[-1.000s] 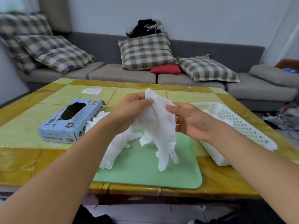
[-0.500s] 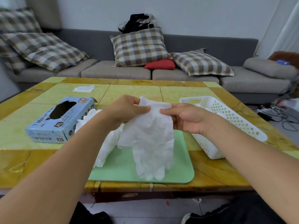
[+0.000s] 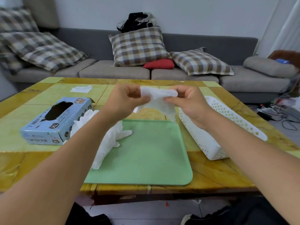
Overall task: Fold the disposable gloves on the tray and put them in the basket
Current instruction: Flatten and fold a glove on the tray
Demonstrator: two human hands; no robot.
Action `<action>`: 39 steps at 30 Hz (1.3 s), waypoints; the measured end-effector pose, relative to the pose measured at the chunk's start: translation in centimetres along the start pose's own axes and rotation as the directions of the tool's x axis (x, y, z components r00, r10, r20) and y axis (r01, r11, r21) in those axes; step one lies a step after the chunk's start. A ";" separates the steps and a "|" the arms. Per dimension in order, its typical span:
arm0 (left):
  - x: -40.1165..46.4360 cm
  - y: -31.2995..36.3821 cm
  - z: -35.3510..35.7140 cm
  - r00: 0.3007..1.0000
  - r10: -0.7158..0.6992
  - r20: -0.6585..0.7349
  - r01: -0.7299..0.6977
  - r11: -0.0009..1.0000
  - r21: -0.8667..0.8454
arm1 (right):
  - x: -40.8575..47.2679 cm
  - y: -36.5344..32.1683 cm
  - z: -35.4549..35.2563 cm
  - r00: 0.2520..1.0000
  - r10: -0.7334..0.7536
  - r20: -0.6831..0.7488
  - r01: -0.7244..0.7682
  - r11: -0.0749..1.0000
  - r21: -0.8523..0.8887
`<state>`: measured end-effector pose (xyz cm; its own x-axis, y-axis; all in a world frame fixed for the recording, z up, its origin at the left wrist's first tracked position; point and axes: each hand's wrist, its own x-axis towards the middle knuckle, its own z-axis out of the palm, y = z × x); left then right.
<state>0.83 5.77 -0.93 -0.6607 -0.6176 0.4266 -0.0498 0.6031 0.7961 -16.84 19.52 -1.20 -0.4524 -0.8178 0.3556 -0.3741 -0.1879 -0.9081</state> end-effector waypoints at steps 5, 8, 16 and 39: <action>-2.9 -3.8 0.8 0.888 -0.094 0.450 0.021 0.986 0.166 | -2.3 4.4 0.2 0.879 0.258 0.400 -0.100 0.922 -0.375; -4.3 -5.0 1.8 0.737 -0.176 0.653 -0.019 0.960 0.280 | -3.5 5.4 0.8 0.725 0.364 0.584 -0.017 0.858 -0.514; -4.7 -3.1 2.3 0.414 -0.339 0.845 -0.131 0.896 0.424 | -3.5 2.9 1.0 0.410 0.525 0.746 0.059 0.801 -0.596; -1.8 -7.5 2.7 0.741 -0.600 0.301 0.284 0.686 0.670 | 2.3 9.3 2.7 0.840 0.521 -0.152 -0.366 0.338 -0.867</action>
<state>0.42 3.73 -8.82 -0.6853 -0.6676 -0.2910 -0.7232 0.5768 0.3799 -19.19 14.42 -9.37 -0.6979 -0.7023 -0.1405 -0.6625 0.7076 -0.2460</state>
